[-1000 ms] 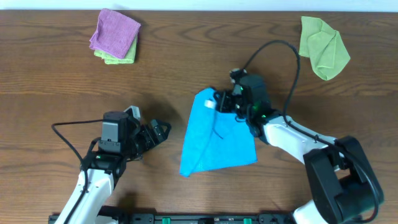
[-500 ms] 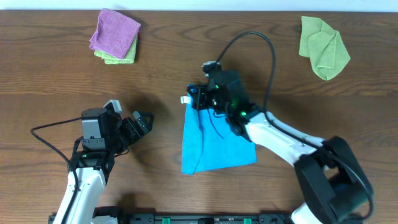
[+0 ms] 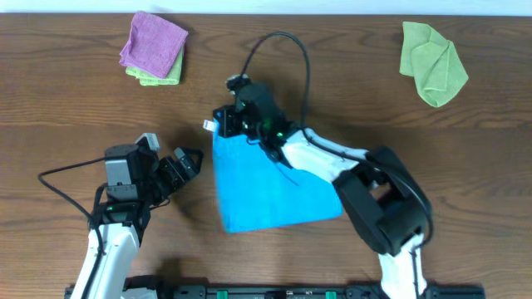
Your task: Fold the cloth
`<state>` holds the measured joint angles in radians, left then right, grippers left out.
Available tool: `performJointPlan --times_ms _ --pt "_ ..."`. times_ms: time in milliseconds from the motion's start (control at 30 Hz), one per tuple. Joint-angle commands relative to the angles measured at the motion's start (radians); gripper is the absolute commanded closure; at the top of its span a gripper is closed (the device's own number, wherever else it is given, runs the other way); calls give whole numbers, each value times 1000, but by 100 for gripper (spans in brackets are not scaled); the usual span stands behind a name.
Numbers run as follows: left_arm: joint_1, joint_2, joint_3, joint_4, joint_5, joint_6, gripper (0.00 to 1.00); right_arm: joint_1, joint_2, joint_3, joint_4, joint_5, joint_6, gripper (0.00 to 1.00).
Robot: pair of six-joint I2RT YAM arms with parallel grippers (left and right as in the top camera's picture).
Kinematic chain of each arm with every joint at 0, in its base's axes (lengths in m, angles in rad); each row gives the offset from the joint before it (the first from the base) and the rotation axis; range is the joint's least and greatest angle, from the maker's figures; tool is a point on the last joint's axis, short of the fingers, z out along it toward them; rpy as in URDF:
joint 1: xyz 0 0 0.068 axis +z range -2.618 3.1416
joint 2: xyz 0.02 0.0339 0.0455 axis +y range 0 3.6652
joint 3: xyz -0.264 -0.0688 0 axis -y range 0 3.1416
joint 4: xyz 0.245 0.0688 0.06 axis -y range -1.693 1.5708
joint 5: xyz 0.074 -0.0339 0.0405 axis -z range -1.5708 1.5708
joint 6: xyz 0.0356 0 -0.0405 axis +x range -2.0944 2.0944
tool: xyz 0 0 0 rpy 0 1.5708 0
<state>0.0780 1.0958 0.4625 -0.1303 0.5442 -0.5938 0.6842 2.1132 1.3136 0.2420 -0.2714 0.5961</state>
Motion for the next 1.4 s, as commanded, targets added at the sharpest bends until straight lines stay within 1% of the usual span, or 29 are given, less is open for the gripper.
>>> performJointPlan --times_ms 0,67,133,167,200,267,300,500,567,700,767,867,967,1067,1133,1233,1367 --pt "21 -6 29 0 11 23 5 10 44 74 0 9 10 99" --pt "28 -6 29 1 16 23 5 10 56 94 0 10 9 97" --pt "32 -6 29 1 15 23 5 10 59 100 0 10 8 80" --pt "35 -6 29 1 15 23 5 10 59 100 0 10 0 68" --pt "36 -6 29 1 15 23 5 9 59 100 -2 10 -12 51" --pt "36 -6 29 2 15 23 5 7 58 100 -20 9 -18 40" --pt "36 -6 29 2 15 23 5 5 58 100 -27 5 -18 37" --pt "36 -6 29 2 16 23 5 -18 46 100 -84 1 -34 37" --pt "36 -6 29 1 26 24 5 -33 29 100 -111 -3 -68 37" --pt "36 -6 29 2 65 26 5 -75 -45 100 -263 -11 -244 40" --pt "36 -6 29 0 108 26 5 -95 -103 100 -425 -11 -410 41" --pt "36 -6 29 0 142 25 5 -102 -164 100 -618 2 -601 42" --pt "36 -6 29 0 157 25 5 -99 -203 100 -764 67 -700 42" --pt "36 -6 29 0 164 25 5 -90 -211 100 -870 107 -781 42" --pt "36 -6 29 -1 164 25 5 -82 -211 100 -944 130 -815 44" --pt "36 -6 29 0 175 21 5 -68 -211 100 -1033 177 -822 46" --pt "36 -6 29 0 193 21 5 -45 -211 100 -1125 225 -840 46"
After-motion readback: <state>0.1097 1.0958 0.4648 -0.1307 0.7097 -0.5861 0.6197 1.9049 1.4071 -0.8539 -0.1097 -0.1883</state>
